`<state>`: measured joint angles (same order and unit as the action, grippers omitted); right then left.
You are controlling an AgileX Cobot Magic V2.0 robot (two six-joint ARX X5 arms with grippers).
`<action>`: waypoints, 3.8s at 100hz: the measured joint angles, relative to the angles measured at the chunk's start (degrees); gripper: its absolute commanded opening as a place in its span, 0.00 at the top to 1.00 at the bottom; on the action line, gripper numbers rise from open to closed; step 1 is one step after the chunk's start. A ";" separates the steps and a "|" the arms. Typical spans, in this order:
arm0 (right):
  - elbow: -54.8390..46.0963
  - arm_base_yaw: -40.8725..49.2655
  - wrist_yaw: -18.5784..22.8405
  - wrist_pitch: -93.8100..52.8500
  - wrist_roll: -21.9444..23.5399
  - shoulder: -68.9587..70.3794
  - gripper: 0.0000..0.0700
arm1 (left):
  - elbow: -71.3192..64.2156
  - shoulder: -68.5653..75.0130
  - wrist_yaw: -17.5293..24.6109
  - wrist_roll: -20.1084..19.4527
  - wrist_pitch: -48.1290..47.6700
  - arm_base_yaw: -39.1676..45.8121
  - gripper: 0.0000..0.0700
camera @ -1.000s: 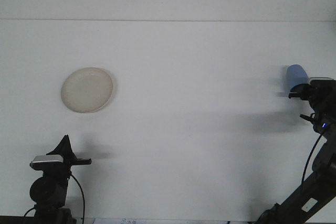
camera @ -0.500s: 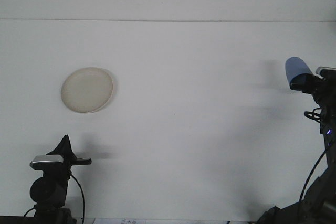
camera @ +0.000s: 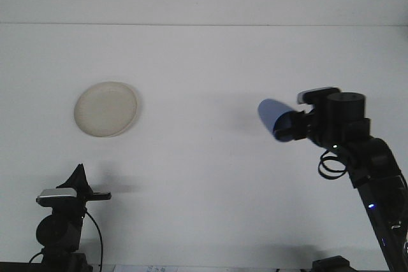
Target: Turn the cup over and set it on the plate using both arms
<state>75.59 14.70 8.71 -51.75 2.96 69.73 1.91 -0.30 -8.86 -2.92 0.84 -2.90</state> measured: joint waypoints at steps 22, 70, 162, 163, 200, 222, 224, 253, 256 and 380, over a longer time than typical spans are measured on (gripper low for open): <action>3.02 19.39 -4.26 -12.92 -0.55 7.89 1.00 | 0.00 0.00 0.00 0.00 0.00 0.00 0.98; 3.23 34.95 -7.23 -21.11 -2.21 24.63 1.00 | 0.00 0.00 0.00 0.00 0.00 0.00 0.98; 6.16 32.11 -9.27 -14.21 -4.26 1.90 0.41 | 0.00 0.00 0.00 0.00 0.00 0.00 0.98; 5.86 32.11 -9.42 -13.68 -4.24 0.96 0.41 | 0.00 0.00 0.00 0.00 0.00 0.00 0.98; -21.35 32.17 -14.93 9.29 -2.03 -38.51 0.41 | 0.00 0.00 0.00 0.13 0.04 0.00 0.98; -35.58 32.24 -14.86 10.99 -1.38 -53.99 0.41 | 0.00 0.00 0.00 9.86 0.13 0.00 0.98; -36.02 32.24 -14.84 10.95 -1.16 -54.86 0.41 | 0.00 0.00 0.00 10.71 0.20 0.00 0.98; -36.72 32.24 -14.86 11.78 0.52 -58.27 0.41 | 4.15 -1.18 7.54 23.50 -3.98 -0.02 0.98; -36.72 32.24 -14.86 11.76 0.52 -58.27 0.41 | 6.56 -2.16 8.74 23.89 -5.51 -0.04 0.98; -36.74 32.24 -16.24 10.45 -1.46 -58.27 0.41 | 74.20 -89.53 25.46 11.13 -42.91 -48.46 0.34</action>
<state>38.85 46.94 -7.53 -41.30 1.50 11.46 76.12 -89.82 16.60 8.21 -42.06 -51.35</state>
